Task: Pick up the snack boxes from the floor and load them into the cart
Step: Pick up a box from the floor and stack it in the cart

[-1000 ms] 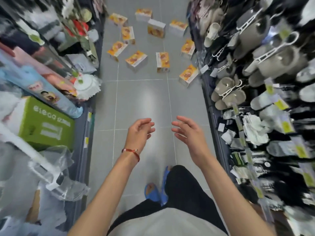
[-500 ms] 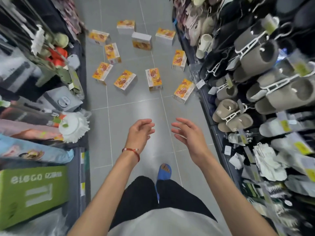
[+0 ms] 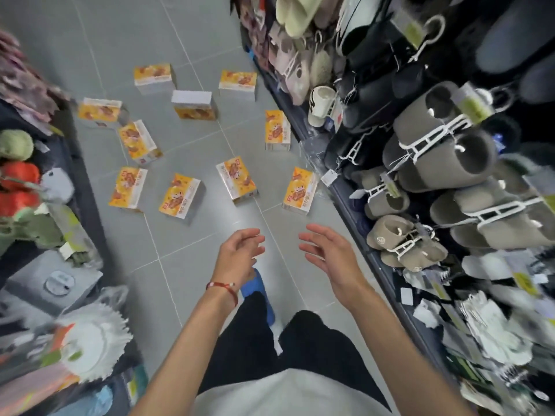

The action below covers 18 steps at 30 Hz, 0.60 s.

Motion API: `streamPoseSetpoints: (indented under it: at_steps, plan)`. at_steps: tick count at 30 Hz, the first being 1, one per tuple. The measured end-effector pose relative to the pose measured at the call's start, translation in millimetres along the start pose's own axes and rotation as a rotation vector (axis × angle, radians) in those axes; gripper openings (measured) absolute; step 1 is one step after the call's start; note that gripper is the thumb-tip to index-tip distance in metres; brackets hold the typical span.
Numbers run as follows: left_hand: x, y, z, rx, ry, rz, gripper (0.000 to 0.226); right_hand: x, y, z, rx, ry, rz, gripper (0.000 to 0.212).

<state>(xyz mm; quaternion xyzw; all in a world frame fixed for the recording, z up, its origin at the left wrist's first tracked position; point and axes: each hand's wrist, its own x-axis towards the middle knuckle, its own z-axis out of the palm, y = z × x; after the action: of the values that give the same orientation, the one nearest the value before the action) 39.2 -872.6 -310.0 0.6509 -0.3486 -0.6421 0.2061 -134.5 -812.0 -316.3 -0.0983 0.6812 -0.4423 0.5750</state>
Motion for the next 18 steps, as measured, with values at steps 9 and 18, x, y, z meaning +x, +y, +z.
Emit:
streamPoseSetpoints:
  at_steps: [9, 18]
  plan:
    - [131.0, 76.0, 36.0, 0.078, -0.04, -0.09, 0.02, 123.0, -63.6, 21.5, 0.013, 0.075, 0.094, 0.025]
    - [257.7, 88.8, 92.8, -0.023, 0.049, -0.26, 0.02, 277.1, -89.8, 1.6, -0.247, 0.031, 0.161, 0.02]
